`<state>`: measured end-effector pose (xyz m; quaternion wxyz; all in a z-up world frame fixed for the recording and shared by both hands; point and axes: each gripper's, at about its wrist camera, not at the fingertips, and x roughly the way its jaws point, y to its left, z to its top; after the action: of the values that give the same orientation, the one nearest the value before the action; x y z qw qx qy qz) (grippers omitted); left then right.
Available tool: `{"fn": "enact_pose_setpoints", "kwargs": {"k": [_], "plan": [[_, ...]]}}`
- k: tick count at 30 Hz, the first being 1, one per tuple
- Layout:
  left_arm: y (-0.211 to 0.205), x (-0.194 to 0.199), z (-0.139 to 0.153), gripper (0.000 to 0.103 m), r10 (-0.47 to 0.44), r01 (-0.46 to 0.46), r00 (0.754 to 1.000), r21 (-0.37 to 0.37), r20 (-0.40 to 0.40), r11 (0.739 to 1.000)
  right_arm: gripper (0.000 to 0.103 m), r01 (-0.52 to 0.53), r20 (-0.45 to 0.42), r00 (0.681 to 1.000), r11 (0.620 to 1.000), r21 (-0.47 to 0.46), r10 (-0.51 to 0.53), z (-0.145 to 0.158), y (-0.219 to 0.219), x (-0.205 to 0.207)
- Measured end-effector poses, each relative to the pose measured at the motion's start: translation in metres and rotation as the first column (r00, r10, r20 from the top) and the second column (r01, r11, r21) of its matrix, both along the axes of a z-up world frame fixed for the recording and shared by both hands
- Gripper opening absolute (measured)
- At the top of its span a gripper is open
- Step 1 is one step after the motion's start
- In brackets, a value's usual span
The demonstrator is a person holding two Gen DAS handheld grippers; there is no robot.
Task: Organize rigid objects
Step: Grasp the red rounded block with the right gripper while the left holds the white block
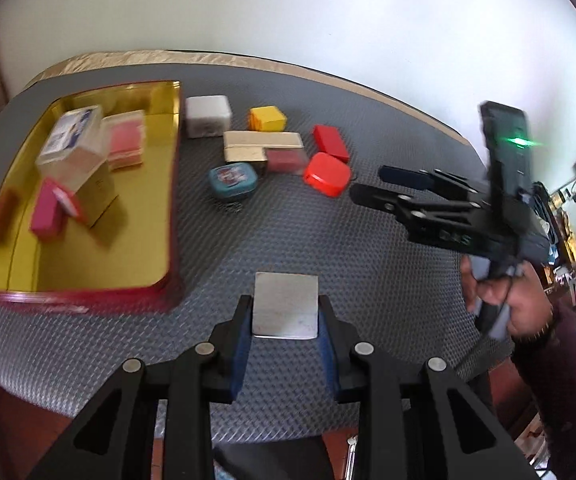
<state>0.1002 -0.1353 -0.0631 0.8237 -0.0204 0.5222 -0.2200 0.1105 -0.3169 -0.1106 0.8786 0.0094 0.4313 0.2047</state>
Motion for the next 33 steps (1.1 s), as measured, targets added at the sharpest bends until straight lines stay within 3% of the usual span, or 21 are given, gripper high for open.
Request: {"fn": "enact_pose_setpoints", "kwargs": {"k": [3,11,14,20,26,28,31,32,33], "plan": [[0.012,-0.007,0.004,0.031,0.013,-0.013,1.0,-0.007,0.005,1.0,0.06,-0.022,-0.031,0.999,1.0,-0.023,0.021,-0.008,0.004,0.009],[0.027,-0.009,0.011,0.031,0.031,-0.03,0.999,-0.032,0.018,0.999,0.06,-0.033,-0.054,0.998,0.999,-0.039,0.031,-0.013,0.009,0.031],[0.033,-0.01,0.012,0.031,0.036,-0.036,0.999,-0.05,0.004,0.998,0.059,-0.059,-0.051,0.997,0.994,-0.091,0.055,-0.013,0.014,0.035],[0.038,-0.007,0.008,0.031,0.046,-0.046,0.999,-0.054,-0.016,0.997,0.069,-0.129,-0.118,0.986,0.985,-0.115,0.115,-0.024,0.02,0.045],[0.037,-0.008,0.009,0.031,0.043,-0.045,0.999,-0.06,-0.024,0.997,0.084,-0.071,-0.124,0.991,0.991,-0.114,0.057,-0.026,0.034,0.045],[0.038,-0.008,0.008,0.031,0.042,-0.043,0.999,-0.066,-0.028,0.997,0.084,-0.052,-0.106,0.994,0.989,-0.136,0.037,-0.027,0.038,0.044],[0.039,-0.008,0.008,0.031,0.042,-0.044,0.999,-0.067,-0.028,0.997,0.07,-0.031,-0.072,0.997,0.985,-0.167,0.019,-0.027,0.039,0.042],[0.039,-0.008,0.008,0.031,0.045,-0.047,0.999,-0.072,-0.029,0.996,0.058,-0.027,-0.069,0.997,0.986,-0.164,0.016,-0.026,0.036,0.042],[0.039,-0.008,0.008,0.031,0.046,-0.048,0.999,-0.073,-0.029,0.996,0.053,-0.027,-0.075,0.997,0.988,-0.149,0.016,-0.024,0.033,0.042]]}}
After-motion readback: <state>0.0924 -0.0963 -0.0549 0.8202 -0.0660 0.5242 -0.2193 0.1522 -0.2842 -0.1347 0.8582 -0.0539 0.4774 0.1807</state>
